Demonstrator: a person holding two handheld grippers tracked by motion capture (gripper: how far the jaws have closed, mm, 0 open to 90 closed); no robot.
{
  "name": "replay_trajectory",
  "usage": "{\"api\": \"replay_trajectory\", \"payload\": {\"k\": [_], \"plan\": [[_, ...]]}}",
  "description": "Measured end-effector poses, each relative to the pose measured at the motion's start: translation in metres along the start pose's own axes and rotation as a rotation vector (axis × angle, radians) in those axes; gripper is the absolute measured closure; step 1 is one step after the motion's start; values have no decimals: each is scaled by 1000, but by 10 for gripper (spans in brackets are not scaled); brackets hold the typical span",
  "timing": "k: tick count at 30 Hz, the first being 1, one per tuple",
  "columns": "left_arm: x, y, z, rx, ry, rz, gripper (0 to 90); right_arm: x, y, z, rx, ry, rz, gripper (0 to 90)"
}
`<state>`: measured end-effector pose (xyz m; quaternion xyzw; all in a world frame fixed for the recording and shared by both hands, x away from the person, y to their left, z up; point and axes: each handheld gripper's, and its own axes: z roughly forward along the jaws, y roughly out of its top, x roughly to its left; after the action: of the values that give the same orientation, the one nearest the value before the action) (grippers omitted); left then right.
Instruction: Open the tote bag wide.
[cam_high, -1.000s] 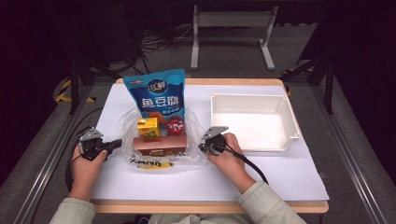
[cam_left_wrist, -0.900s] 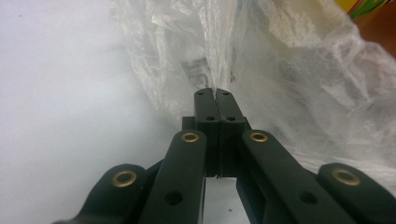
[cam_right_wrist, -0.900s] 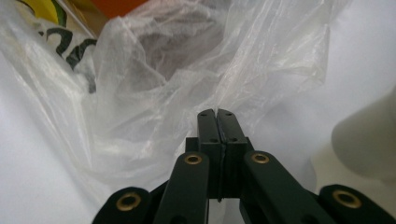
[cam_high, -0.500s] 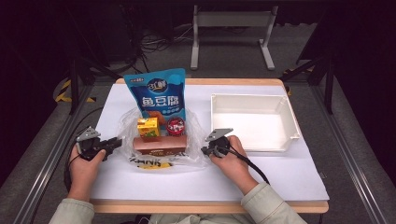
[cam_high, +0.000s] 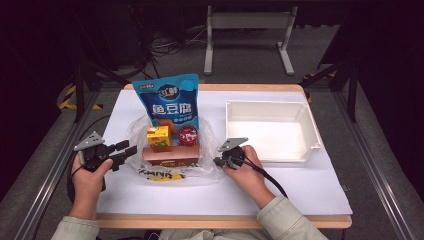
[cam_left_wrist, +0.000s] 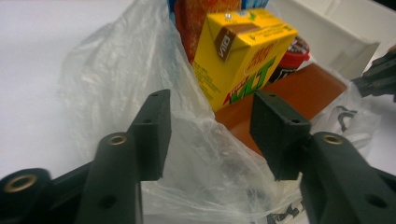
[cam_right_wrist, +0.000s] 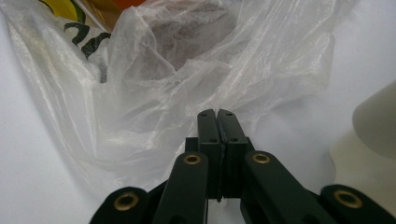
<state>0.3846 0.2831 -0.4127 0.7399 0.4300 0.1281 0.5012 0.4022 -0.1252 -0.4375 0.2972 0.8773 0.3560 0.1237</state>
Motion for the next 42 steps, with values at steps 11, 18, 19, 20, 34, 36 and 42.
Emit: {"api": "replay_trajectory", "payload": {"k": [11,18,19,20,34,36,42], "plan": [[1,-6,11,100,23,-18,837,1,1,-1,-8,1,0,894],[7,-21,20,201,62,1,897,1,1,-1,-5,0,-2,893],[7,-21,20,201,62,1,897,1,1,-1,-5,0,-2,893],[9,-25,21,204,65,-11,897,0,1,-1,-3,0,-2,893],[18,-34,21,175,78,9,889,-1,3,-10,-41,10,6,812],[18,-34,21,173,79,12,887,0,6,-14,-65,11,3,777],[17,-34,21,164,75,17,883,9,17,-29,-179,32,-36,660]]}}
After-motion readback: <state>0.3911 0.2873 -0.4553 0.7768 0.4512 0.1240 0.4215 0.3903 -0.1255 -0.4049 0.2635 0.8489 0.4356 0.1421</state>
